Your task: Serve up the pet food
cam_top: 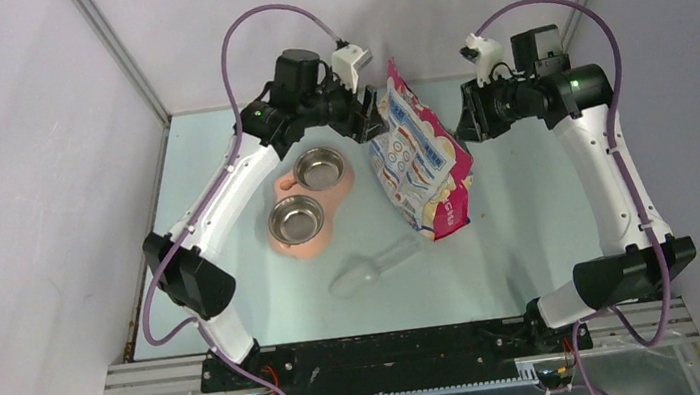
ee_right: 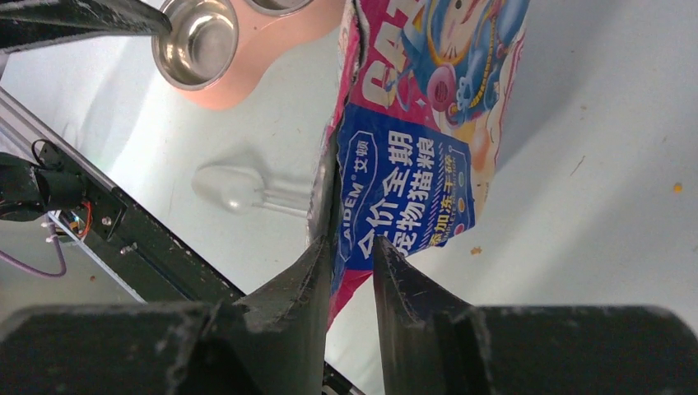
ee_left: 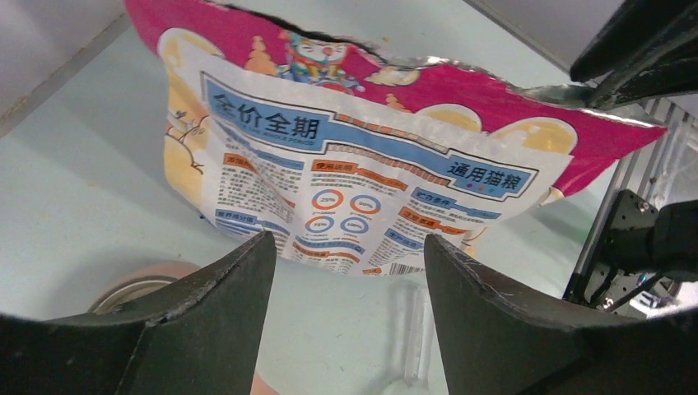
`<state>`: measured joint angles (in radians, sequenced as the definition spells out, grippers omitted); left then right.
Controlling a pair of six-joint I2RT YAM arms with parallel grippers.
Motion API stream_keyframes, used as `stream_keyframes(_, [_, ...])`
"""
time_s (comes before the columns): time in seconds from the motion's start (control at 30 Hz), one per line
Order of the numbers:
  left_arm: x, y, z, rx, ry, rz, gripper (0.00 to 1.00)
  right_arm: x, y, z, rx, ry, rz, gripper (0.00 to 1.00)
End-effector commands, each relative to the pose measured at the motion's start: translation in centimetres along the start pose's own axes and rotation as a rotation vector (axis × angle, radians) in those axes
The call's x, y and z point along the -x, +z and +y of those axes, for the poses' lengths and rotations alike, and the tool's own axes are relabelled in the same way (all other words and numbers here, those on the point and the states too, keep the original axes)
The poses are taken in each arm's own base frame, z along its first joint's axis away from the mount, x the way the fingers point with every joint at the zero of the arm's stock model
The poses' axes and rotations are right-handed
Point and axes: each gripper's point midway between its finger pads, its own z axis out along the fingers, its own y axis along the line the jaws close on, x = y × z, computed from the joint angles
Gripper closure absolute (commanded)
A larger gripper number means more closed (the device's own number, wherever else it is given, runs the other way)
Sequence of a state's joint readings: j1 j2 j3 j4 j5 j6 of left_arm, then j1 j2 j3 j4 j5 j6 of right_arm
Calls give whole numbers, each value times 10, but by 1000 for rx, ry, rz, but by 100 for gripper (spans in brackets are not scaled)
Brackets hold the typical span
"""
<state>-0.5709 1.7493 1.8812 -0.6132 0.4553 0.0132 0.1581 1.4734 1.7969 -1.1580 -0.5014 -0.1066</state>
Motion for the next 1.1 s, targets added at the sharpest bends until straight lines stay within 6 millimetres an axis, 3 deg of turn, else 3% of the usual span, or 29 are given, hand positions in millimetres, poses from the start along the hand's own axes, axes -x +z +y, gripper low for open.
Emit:
stream_keyframes(0.0, [17, -2, -23, -68, 104, -40, 27, 8, -2, 6, -1, -46, -22, 72])
stream_keyframes(0.17, [26, 4, -32, -82, 117, -57, 27, 10, -4, 14, 33, -52, -18, 72])
stream_keyframes(0.3, [40, 8, -34, -78, 58, -96, 29, 9, 9, 5, -10, -30, 5, 75])
stream_keyframes(0.43, [57, 17, -21, 5, -92, -167, 32, 16, 22, -9, -79, -21, 22, 78])
stream_keyframes(0.47, [63, 19, -10, 68, -159, -198, 31, 20, 21, -8, -76, -22, 18, 78])
stream_keyframes(0.6, [71, 29, 0, 119, -320, -239, 32, 22, 30, 2, -13, -8, 39, 76])
stream_keyframes(0.7, [68, 37, -11, 69, -337, -235, 33, 19, 35, 10, 28, 9, 49, 76])
stream_keyframes(0.83, [56, 43, -42, -29, -302, -203, 33, 17, 42, 17, 67, 34, 59, 76])
stream_keyframes(1.07, [28, 57, -57, -68, -319, -130, 34, 18, 61, 19, 107, 112, 84, 76])
